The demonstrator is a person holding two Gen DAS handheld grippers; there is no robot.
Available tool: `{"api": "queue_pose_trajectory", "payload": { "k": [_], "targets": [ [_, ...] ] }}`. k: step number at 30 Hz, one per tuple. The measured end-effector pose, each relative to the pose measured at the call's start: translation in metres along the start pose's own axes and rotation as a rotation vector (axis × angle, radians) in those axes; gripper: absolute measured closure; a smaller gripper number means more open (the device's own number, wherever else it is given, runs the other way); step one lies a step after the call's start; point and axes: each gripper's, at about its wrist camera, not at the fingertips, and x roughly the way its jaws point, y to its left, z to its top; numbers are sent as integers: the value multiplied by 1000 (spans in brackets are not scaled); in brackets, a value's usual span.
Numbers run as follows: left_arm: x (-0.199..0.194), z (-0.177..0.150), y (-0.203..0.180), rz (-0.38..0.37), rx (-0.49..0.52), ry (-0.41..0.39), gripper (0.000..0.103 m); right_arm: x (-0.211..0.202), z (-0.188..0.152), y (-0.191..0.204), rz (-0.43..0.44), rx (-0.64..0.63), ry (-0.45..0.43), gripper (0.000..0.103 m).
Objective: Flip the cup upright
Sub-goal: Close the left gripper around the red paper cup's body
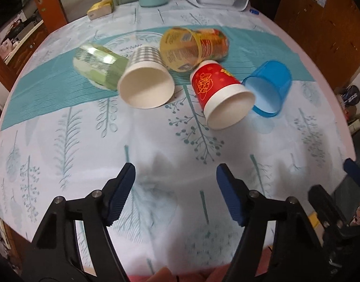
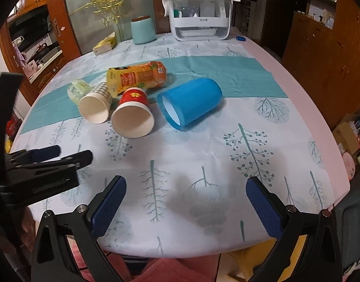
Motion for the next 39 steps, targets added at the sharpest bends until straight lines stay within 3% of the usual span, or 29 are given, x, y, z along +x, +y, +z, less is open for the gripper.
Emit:
{"api": "queue_pose_trajectory", "payload": {
  "k": [7, 13, 31, 35, 39],
  "targets": [
    [38, 19, -15, -26, 45, -13, 40, 40, 17, -8, 12, -2, 54, 0],
    [49, 38, -27, -132, 42, -13, 39, 65, 33, -15, 34, 4, 79, 0],
    [76, 70, -53, -174, -23, 67, 38, 97, 44, -75, 33, 122, 125, 0],
    [76, 70, -54, -171, -24, 67, 26, 100, 42, -74, 42, 115, 129, 0],
    [71, 71, -54, -194, -51, 63, 23, 101, 41, -71, 43, 117, 132, 0]
  ]
}}
